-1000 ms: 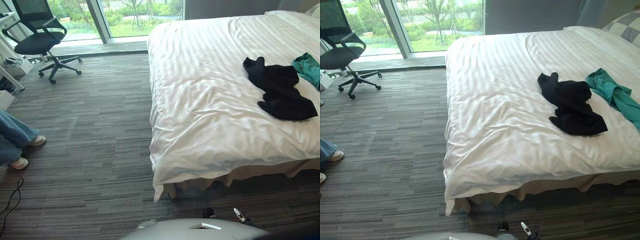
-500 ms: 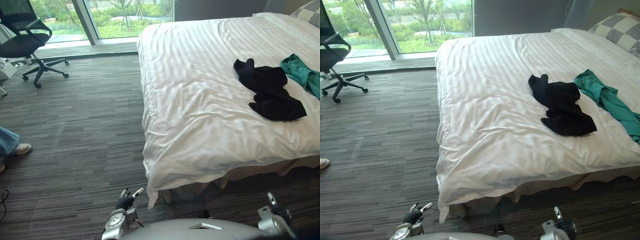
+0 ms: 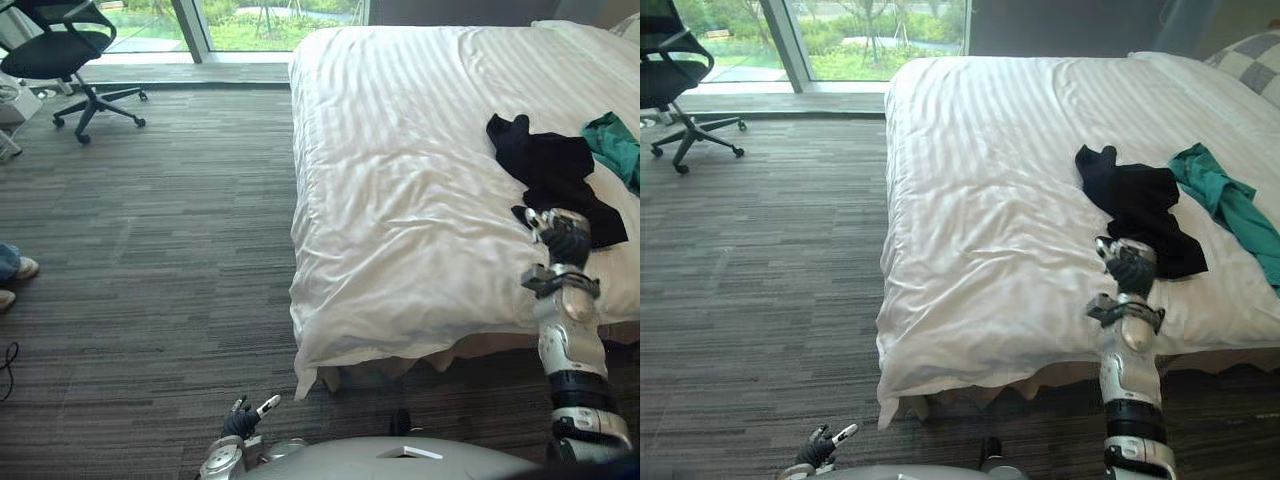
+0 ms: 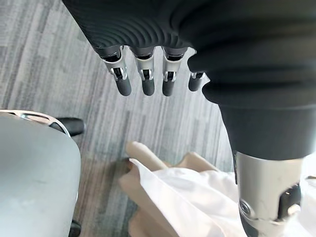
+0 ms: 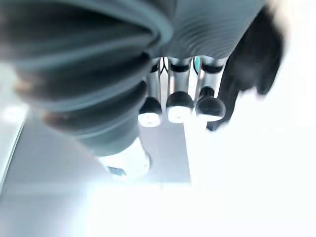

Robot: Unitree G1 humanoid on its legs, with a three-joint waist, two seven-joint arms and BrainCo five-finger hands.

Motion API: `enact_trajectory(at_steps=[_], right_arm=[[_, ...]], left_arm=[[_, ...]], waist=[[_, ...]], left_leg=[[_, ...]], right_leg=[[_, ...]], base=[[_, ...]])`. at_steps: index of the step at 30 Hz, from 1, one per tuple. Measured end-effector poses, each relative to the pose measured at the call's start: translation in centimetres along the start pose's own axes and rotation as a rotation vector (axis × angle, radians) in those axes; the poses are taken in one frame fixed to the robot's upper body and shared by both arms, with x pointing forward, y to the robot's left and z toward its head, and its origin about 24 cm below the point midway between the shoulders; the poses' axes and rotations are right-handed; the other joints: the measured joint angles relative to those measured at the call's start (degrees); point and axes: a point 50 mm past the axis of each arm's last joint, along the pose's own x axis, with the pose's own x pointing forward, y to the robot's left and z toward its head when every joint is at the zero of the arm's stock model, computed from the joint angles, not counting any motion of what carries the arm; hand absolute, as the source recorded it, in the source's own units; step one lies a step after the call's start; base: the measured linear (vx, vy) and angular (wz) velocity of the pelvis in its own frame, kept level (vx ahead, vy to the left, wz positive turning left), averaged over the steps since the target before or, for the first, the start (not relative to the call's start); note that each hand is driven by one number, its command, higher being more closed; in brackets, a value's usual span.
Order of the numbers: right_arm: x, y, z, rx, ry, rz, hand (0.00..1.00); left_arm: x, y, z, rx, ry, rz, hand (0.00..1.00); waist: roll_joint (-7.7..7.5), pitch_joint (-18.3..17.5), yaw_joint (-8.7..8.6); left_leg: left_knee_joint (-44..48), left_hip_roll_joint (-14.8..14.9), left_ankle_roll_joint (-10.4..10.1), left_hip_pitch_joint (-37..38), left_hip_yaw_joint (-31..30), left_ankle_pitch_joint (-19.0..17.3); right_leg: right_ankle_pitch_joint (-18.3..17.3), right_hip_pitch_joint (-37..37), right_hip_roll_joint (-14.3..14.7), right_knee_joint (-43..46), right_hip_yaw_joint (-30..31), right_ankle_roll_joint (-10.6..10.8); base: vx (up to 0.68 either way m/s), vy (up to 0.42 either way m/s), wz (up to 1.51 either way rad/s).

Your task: Tidy the bed and pick cloth on bed and put in laundry

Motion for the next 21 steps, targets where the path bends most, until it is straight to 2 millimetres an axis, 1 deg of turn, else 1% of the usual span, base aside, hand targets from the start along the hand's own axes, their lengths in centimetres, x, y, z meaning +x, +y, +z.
enact_trajectory(at_steps=[1,2,3,4,5,6,7,8,9,10,12,13,14,15,16,17,18,19,20,21], right_arm=[[1.0,1.9,0.7,-0.006,-0.02,0.1,1.0],[2.0,3.7,1.3,-0.007,-0.037,0.184,1.0],[2.5,4.6,1.5,-0.009,-0.041,0.222,1.0],[3.0,5.7,1.8,-0.012,-0.044,0.271,1.0],[3.4,6.4,2.0,-0.015,-0.043,0.303,1.0],[4.0,8.1,2.1,-0.009,-0.031,0.377,1.0],[4.2,8.9,2.1,0.004,-0.023,0.404,1.0],[4.3,10.5,1.9,0.031,-0.01,0.455,1.0],[4.2,12.1,1.5,0.052,0.013,0.505,1.0],[4.0,12.9,1.2,0.059,0.028,0.531,1.0],[2.9,15.8,-0.2,0.085,0.099,0.63,1.0],[2.6,16.6,-0.4,0.093,0.11,0.659,1.0],[2.1,18.1,-0.4,0.104,0.121,0.709,1.0],[1.8,19.5,0.0,0.103,0.116,0.755,1.0],[1.9,20.1,0.4,0.101,0.105,0.771,1.0],[2.6,21.0,1.9,0.094,0.061,0.787,1.0],[3.6,21.6,3.9,0.079,0.006,0.792,1.0],[4.2,21.8,5.1,0.07,-0.029,0.789,1.0],[5.3,22.0,7.2,0.059,-0.086,0.777,1.0],[5.7,22.1,8.0,0.049,-0.105,0.771,1.0]], left_arm=[[0.0,0.0,0.0,0.0,0.003,0.0,0.0],[0.0,0.1,0.1,0.002,0.001,0.001,0.0],[0.0,0.2,0.1,0.003,0.002,0.002,0.0],[0.0,0.2,0.1,0.005,0.002,0.003,0.0],[0.1,0.2,0.1,0.004,0.002,0.002,0.0],[0.0,0.2,0.0,0.004,0.008,0.002,0.0],[0.0,0.3,-0.1,0.004,0.012,0.003,0.0],[-0.1,0.4,-0.3,0.004,0.02,0.005,0.0],[-0.1,0.5,-0.4,0.004,0.024,0.007,0.0],[-0.1,0.5,-0.4,-0.001,0.025,0.007,0.0],[-0.1,0.6,-0.4,-0.006,0.023,0.007,0.0],[-0.1,0.7,-0.4,-0.01,0.019,0.007,0.0],[-0.1,0.7,-0.1,-0.035,0.006,0.003,0.0],[0.0,1.1,0.4,-0.036,-0.014,0.003,0.0],[0.1,1.1,0.8,-0.039,-0.028,0.002,0.0],[0.3,0.8,2.2,-0.041,-0.075,-0.012,0.0],[0.6,0.4,3.8,-0.044,-0.125,-0.031,0.0],[0.8,-0.1,4.8,-0.049,-0.153,-0.049,0.0],[1.0,-0.8,6.3,-0.066,-0.196,-0.08,0.0],[1.0,-1.1,6.8,-0.07,-0.213,-0.091,0.0]], waist=[[-0.12,0.07,0.66],[-0.54,0.31,0.89],[-0.7,0.41,1.26],[-0.92,0.54,2.1],[-1.16,0.68,2.54],[-1.47,0.86,3.76],[-1.55,0.9,4.01],[-1.73,1.05,4.11],[-1.87,1.55,4.82],[-1.9,1.77,5.19],[-2.23,2.88,6.28],[-2.24,3.39,6.86],[-2.48,4.53,7.19],[-2.85,5.93,7.37],[-3.07,6.85,7.7],[-3.36,9.7,8.64],[-3.39,12.95,9.39],[-3.15,14.8,9.69],[-2.57,18.38,10.01],[-2.25,19.85,10.21]], left_leg=[[-0.54,-0.07,0.03,0.12,-0.76,0.52],[-0.92,-0.16,0.13,0.04,-1.95,1.07],[-1.07,-0.2,0.16,-0.02,-2.5,1.3],[-1.4,-0.27,0.2,-0.04,-3.27,1.7],[-1.67,-0.34,0.26,-0.04,-3.73,2.0],[-1.72,-0.56,0.45,-0.38,-5.22,2.45],[-1.71,-0.65,0.53,-0.53,-5.72,2.6],[-1.73,-0.93,0.72,-0.99,-6.81,3.01],[-1.73,-1.17,0.85,-1.02,-7.25,3.22],[-1.73,-1.27,0.9,-1.03,-7.44,3.32],[-1.75,-1.45,0.97,-1.07,-8.16,3.72],[-1.76,-1.49,0.95,-1.15,-8.18,3.89],[-1.63,-1.49,1.04,-2.11,-8.76,4.39],[-1.46,-1.5,1.05,-3.86,-9.55,4.97],[-1.3,-1.45,1.04,-4.8,-9.67,5.22],[-0.32,-1.27,0.93,-7.24,-9.76,5.57],[1.3,-1.12,0.81,-10.47,-10.39,5.82],[2.14,-1.02,0.81,-12.28,-10.95,6.04],[3.38,-0.83,0.95,-14.8,-11.51,6.65],[3.74,-0.78,1.0,-15.97,-11.74,6.93]], right_leg=[[0.0,0.34,-0.06,-0.01,-0.83,0.0],[0.01,0.81,-0.17,-0.01,-1.91,0.01],[0.01,0.96,-0.22,-0.01,-2.44,0.01],[0.02,1.21,-0.32,-0.03,-3.2,0.02],[0.02,1.35,-0.38,-0.03,-3.66,0.02],[0.02,1.85,-0.69,-0.03,-4.89,0.02],[0.02,1.96,-0.81,-0.04,-5.35,0.02],[0.02,2.17,-1.12,-0.04,-6.36,0.02],[0.03,2.4,-1.35,-0.03,-6.8,0.02],[0.03,2.52,-1.42,-0.03,-6.95,0.01],[0.05,2.9,-1.63,-0.03,-7.61,0.02],[0.09,2.82,-1.66,-0.03,-7.6,0.0],[0.28,2.3,-1.76,-0.01,-7.66,-0.11],[0.53,1.05,-1.79,0.04,-8.06,-0.43],[0.73,0.24,-1.76,0.2,-8.15,-0.69],[1.26,-1.68,-1.66,0.32,-8.17,-1.34],[1.82,-3.94,-1.68,0.51,-8.72,-1.7],[2.0,-5.44,-1.78,1.29,-9.11,-1.97],[1.72,-8.06,-2.12,3.67,-9.46,-2.36],[1.62,-9.44,-2.35,4.85,-9.51,-2.48]], base=[[-0.05,-0.029,0.42],[-0.05,-0.028,0.44],[-0.06,-0.027,0.43],[-0.07,-0.023,0.31],[-0.07,-0.019,0.47],[-0.06,-0.007,0.43],[-0.05,0.002,0.55],[-0.05,0.009,0.37],[-0.06,0.01,0.32],[-0.06,0.01,0.21],[-0.07,0.005,0.15],[-0.08,0.002,0.11],[-0.13,-0.013,0.21],[-0.11,-0.015,0.24],[-0.15,-0.032,0.17],[-0.12,-0.025,0.13],[-0.19,-0.04,0.18],[-0.19,-0.023,0.29],[-0.18,-0.013,0.23],[-0.16,0.007,0.24]])
